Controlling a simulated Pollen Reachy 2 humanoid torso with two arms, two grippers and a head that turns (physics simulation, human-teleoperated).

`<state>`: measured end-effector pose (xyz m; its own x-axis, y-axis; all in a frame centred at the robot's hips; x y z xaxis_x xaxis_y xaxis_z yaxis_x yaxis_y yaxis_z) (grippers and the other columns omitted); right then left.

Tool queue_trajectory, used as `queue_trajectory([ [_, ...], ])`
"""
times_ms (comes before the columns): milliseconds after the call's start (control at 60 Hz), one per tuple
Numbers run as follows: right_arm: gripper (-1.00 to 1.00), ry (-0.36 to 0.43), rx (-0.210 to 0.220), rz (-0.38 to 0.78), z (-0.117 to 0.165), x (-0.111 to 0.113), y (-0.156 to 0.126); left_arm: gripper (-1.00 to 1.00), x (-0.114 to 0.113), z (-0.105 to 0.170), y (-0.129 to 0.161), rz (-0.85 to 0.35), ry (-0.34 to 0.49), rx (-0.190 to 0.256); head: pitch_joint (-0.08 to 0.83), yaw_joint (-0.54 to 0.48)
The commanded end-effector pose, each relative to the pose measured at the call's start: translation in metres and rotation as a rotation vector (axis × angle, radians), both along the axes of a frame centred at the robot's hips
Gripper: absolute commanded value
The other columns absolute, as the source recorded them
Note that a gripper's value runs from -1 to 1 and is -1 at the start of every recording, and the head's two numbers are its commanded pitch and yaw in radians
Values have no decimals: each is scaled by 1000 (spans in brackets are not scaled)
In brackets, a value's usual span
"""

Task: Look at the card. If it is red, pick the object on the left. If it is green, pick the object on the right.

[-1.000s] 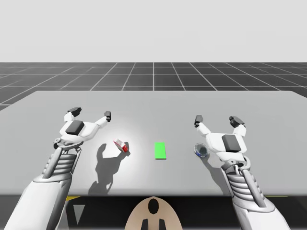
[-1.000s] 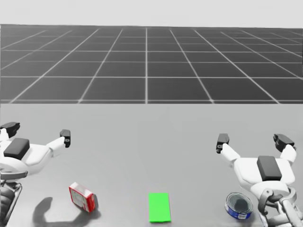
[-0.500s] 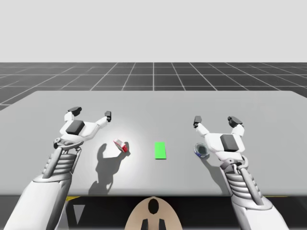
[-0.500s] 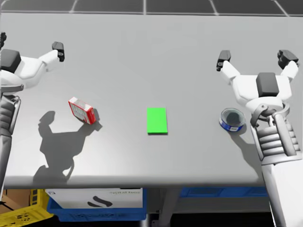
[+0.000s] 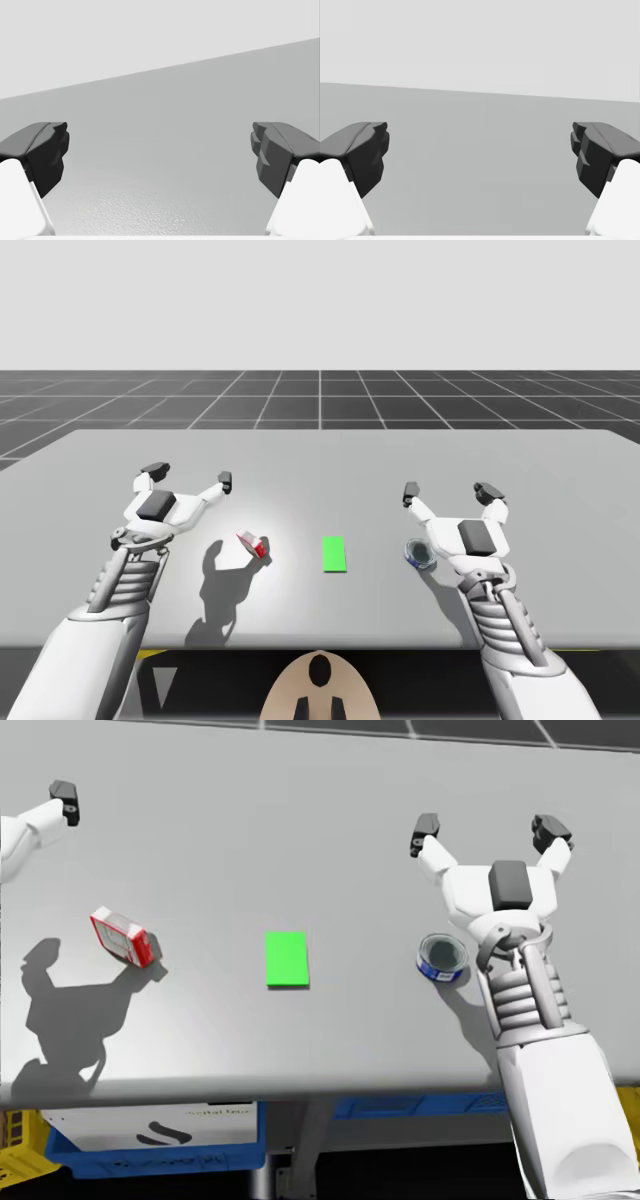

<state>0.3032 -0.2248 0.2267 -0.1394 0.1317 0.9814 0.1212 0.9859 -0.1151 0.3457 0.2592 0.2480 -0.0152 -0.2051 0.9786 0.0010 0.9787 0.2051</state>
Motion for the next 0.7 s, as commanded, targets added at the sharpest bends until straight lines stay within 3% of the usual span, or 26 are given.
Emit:
queue_trajectory([
  [17, -1000, 4, 12, 2, -1, 0, 3, -1000, -1, 1, -1, -2, -2, -2, 757, -193],
  [317, -1000, 4, 14, 6, -1, -1, 3, -1000, -4, 1, -3, -4, -5, -4, 780, -357],
  [533, -1000, 10, 20, 10, -1, -2, 4, -1000, -6, 3, -2, -4, -16, -10, 750, -361],
  [650, -1000, 31, 74, 54, 9, -14, 6, -1000, -7, 2, -2, -2, -16, -8, 745, -357],
  [700, -1000, 37, 39, 42, 9, -25, 8, -1000, -7, 2, -2, 2, -14, -9, 743, -359],
])
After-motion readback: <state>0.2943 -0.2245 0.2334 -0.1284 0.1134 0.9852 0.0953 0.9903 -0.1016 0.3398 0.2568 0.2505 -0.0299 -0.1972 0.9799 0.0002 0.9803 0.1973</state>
